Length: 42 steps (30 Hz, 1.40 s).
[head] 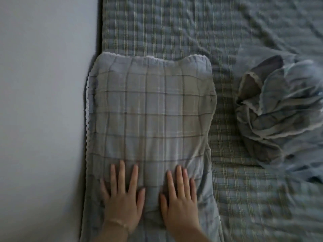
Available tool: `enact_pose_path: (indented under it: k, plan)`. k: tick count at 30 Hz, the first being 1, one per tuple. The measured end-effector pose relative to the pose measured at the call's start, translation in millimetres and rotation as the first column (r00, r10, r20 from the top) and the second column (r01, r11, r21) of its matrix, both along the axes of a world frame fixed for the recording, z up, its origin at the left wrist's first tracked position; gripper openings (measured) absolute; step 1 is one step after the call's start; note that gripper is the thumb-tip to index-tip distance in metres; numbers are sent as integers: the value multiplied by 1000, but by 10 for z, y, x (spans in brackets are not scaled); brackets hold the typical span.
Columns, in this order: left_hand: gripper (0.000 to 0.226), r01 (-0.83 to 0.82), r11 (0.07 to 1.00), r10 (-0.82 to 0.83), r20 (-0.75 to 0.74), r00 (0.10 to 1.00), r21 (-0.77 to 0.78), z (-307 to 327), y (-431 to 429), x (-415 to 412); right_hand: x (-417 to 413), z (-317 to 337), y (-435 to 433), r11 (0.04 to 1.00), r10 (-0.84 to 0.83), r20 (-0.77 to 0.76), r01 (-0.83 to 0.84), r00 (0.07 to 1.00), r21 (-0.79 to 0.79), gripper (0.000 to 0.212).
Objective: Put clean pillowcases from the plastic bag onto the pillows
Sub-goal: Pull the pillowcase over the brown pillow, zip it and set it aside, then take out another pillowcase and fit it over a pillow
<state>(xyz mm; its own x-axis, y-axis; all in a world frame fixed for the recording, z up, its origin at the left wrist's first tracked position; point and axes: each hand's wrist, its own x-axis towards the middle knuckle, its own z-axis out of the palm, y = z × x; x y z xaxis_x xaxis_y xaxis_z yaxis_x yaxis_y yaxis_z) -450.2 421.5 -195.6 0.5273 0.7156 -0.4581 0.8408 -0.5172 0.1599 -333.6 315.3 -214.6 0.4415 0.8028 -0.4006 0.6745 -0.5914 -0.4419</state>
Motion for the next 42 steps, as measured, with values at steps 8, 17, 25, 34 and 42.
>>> enact_pose_path:
  k: [8, 17, 25, 34, 42]
  plan:
    - [61, -38, 998, 21, -337, 941, -43, -14, 83, 241, 95, -60, 115, 993, 64, 17, -62, 998, -103, 66]
    - [32, 255, 886, -210, 154, 965, -388, 1039, -654, 1469, 1239, 978, -861, 857, -458, -319, 318, 830, -405, 22]
    - [66, 163, 979, -111, 353, 929, -121, 1249, -1621, 3061, 2868, 1285, -1924, 762, -633, -132, 583, 763, -282, 26]
    - [45, -41, 999, 37, 125, 992, 33, 1122, -1611, 3969, 3721, 1155, -2254, 852, -497, -268, 406, 826, -331, 70]
    - [64, 71, 991, -45, 221, 974, -110, 1151, -1579, 3806, 3553, 528, -1936, 844, -376, -137, 278, 916, -458, 79]
